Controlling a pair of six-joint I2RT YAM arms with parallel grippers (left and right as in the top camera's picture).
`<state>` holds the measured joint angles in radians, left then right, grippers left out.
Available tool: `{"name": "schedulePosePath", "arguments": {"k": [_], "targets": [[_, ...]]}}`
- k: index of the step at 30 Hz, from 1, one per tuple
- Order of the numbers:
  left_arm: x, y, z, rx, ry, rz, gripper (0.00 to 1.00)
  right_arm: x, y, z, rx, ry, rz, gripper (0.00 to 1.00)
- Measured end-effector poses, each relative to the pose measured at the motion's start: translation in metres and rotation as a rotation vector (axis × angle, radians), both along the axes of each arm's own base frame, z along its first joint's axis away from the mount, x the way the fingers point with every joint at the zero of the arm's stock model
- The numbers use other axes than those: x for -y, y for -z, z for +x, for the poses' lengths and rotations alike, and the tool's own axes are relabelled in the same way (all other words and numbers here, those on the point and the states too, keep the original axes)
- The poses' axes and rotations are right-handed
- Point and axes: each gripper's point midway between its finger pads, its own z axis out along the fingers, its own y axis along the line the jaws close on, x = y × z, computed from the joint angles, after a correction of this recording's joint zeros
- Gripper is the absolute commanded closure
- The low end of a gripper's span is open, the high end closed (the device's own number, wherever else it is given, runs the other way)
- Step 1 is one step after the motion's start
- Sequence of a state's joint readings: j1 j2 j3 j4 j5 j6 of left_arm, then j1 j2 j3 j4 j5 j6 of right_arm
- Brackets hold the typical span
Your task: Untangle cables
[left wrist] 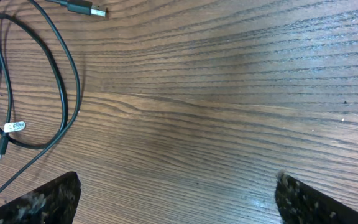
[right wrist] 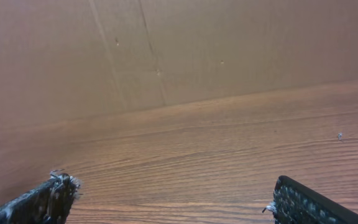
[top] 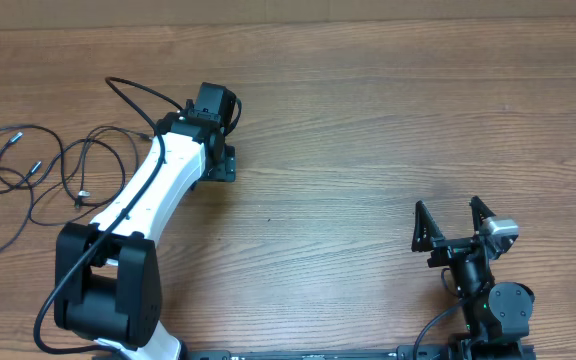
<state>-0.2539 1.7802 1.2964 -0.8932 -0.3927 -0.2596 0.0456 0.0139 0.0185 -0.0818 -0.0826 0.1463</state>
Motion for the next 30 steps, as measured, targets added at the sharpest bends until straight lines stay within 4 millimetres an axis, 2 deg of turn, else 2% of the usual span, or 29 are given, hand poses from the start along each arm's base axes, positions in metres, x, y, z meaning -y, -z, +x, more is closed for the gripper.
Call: {"name": "schedulePosePath", "arguments": {"k": [3,5,7,10,12,15,18,21,26,30], "targets": [[0.0,-0.007,0.001,0.021,0.0,-0.006,0.01,0.0,0.0,0.0,-0.001,0.0,0.0,0.0],[0.003,-0.028,0.01,0.11,0.0,-0.031,0.0,0.0,0.0,0.0,-0.001,0.0,0.0,0.0],[0.007,-0.064,0.026,0.282,0.002,-0.077,0.0,0.0,0.0,0.0,-0.001,0.0,0.0,0.0],[0.012,-0.119,0.036,0.513,0.01,-0.148,0.0,0.0,0.0,0.0,-0.001,0.0,0.0,0.0],[0.013,-0.153,0.036,0.649,0.037,-0.196,0.0,0.0,0.0,0.0,0.0,0.0,0.0,0.0],[0.011,-0.205,0.033,0.905,0.177,-0.279,0.0,0.0,0.0,0.0,0.0,-0.001,0.0,0.0],[0.003,-0.206,0.015,0.991,0.267,-0.292,0.0,0.0,0.0,0.0,0.001,0.0,0.0,0.0],[-0.003,-0.186,-0.015,1.033,0.324,-0.28,0.0,-0.001,0.0,0.0,0.0,-0.003,0.0,0.0],[-0.007,-0.173,-0.066,1.174,0.379,-0.221,0.0,-0.001,-0.001,0.0,0.003,-0.007,0.0,0.0],[-0.009,-0.149,-0.093,1.21,0.416,-0.173,0.0,-0.001,-0.001,0.0,0.003,-0.007,0.0,0.0]]}}
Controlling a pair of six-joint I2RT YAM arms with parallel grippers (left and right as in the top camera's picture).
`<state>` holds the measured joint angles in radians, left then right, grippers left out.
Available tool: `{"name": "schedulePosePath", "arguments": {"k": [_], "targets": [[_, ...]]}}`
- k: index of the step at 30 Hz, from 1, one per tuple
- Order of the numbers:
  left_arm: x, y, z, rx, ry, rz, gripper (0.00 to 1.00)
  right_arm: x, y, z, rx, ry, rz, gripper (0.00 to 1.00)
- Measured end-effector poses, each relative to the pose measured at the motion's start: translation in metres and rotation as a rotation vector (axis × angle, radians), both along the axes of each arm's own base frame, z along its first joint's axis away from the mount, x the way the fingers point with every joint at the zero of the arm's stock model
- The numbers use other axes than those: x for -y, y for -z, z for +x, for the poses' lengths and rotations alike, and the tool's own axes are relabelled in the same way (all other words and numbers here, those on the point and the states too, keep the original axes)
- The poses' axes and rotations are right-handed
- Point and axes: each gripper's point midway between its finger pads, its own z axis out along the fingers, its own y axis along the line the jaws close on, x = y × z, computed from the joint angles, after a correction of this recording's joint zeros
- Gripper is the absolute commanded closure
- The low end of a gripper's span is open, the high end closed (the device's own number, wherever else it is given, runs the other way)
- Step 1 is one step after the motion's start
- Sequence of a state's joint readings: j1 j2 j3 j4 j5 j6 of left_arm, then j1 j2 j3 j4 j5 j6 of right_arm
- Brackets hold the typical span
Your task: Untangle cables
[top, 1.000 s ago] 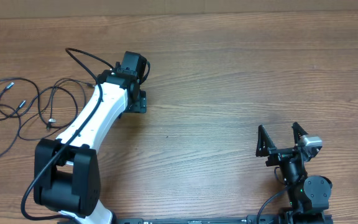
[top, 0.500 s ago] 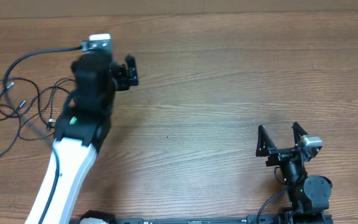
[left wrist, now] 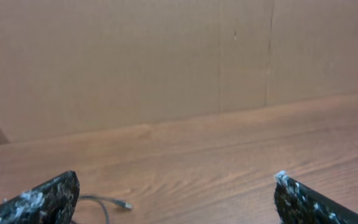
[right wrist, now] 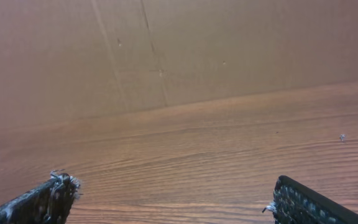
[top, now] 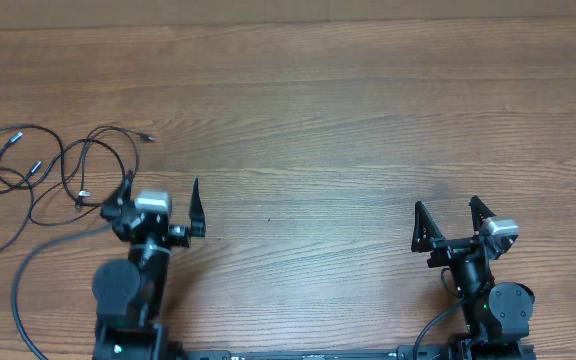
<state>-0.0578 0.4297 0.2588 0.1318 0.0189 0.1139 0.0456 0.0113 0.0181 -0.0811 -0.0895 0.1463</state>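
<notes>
Thin black cables (top: 63, 165) lie in loose overlapping loops at the table's left edge, one plug end pointing right. My left gripper (top: 162, 190) stands open near the front edge, just right of the loops, holding nothing. In its wrist view it (left wrist: 176, 202) faces the back wall, with one cable end (left wrist: 107, 200) on the wood close to the left finger (left wrist: 39, 200). My right gripper (top: 447, 210) stands open and empty at the front right, far from the cables. Bare wood fills the space between its fingers (right wrist: 316, 205) in the right wrist view.
A brown cardboard wall (left wrist: 166, 56) runs along the back of the wooden table (top: 348, 120). The left arm's own black supply cable (top: 28, 270) curls over the table at the front left.
My left arm was stretched out over the table, gripper pointing down at the wood right of the cables. Now it is folded back at the front edge, facing the wall. Right arm and cables unchanged.
</notes>
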Motion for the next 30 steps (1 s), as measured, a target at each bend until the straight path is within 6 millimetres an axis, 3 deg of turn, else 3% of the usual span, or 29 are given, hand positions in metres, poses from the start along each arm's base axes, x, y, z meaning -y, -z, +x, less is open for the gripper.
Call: {"name": "schedulePosePath", "arguments": {"k": [7,12,17,30], "targets": [[-0.012,0.054,-0.018,0.005,-0.04,0.02,0.0,0.0,0.0,0.0,0.0,0.0,0.0,0.0],[-0.013,0.089,-0.026,-0.103,-0.043,0.024,0.0,0.0,0.0,0.0,0.0,0.0,0.0,0.0],[-0.013,0.075,-0.03,-0.04,-0.045,0.022,0.0,0.0,0.0,0.0,0.0,0.0,0.0,0.0],[-0.013,0.076,-0.03,-0.042,-0.045,0.022,0.0,0.0,0.0,0.0,0.0,0.0,0.0,0.0]]}}
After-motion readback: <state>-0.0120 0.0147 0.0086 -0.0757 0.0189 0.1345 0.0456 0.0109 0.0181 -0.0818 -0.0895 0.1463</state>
